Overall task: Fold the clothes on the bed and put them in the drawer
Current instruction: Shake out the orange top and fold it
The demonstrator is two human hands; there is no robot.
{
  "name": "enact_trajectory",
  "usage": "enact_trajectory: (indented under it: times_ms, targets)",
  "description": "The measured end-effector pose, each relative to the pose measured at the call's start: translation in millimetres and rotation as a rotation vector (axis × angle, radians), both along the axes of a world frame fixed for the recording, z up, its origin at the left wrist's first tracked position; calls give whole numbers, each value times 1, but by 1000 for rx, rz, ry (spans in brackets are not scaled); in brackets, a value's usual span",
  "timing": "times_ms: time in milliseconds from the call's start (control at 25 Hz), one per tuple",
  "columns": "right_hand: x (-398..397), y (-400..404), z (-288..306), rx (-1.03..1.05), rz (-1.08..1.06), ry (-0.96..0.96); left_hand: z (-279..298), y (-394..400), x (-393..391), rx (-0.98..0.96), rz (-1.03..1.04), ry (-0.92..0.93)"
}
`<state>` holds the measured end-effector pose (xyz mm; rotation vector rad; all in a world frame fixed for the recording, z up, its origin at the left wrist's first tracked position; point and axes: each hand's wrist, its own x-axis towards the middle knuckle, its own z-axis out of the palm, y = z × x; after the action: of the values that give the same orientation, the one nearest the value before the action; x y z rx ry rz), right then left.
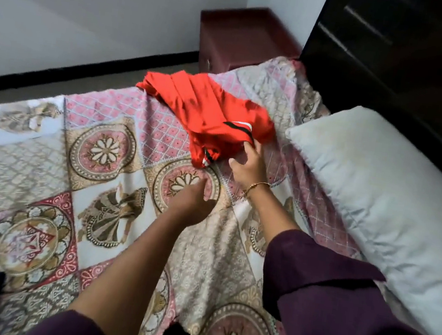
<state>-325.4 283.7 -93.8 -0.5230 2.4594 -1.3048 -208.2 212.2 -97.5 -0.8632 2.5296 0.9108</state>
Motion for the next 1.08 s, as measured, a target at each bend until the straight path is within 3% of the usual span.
enact_trajectory:
  times_ms: [160,360,600,720,760,840,960,1000,1080]
  targets:
    - [22,-2,111,-284,72,8,70,-1,9,-7,114,230]
    - [83,16,260,-687,101,-227,174,12,41,-33,130,428]
    - [153,64,408,-910,225,-249,279,40,92,174,175,690]
    - [167,87,449,-1008,93,-191,307,52,110,498,274,845]
    - [170,98,458,-1059,30,-184,318,53,117,538,285,878]
    - [166,121,467,-1131,-85,-172,341,53,128,413,235,946]
    - [149,150,461,-1047,-277,-146,390,50,135,166,175,1024]
    - [145,157,460,-910,-372,-109,407,49,134,131,129,1052]
    - [145,165,457,-434,-490,31,436,53,131,79,6,1078]
